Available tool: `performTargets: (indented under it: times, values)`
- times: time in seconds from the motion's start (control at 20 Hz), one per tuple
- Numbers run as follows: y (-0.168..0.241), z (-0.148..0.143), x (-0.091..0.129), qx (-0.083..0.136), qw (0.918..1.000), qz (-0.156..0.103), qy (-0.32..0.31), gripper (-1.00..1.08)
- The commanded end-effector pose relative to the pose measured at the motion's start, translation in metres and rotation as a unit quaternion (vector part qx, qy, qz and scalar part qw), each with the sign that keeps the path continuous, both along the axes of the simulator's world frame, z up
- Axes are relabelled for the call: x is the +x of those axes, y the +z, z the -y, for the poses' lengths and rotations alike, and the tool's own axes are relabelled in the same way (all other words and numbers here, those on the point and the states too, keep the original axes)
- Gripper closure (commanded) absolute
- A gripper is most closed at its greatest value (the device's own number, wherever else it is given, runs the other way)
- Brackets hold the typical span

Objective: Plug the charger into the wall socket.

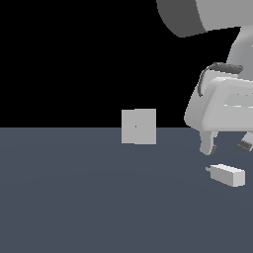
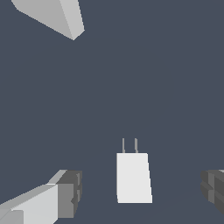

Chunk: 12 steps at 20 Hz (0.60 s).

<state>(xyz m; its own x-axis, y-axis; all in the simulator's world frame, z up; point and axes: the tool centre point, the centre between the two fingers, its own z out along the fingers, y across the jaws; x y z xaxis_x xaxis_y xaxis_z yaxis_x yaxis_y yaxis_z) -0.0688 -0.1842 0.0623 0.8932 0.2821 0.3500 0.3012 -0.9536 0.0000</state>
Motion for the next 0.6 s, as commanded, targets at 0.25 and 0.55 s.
performTargets:
  times: [0.25, 0.55]
  values:
    - [-0.013, -0.001, 0.0, 0.0, 1.0, 0.0, 0.001, -0.92]
    - [-0.039, -0.001, -0.001, 0.0, 1.0, 0.0, 0.001, -0.92]
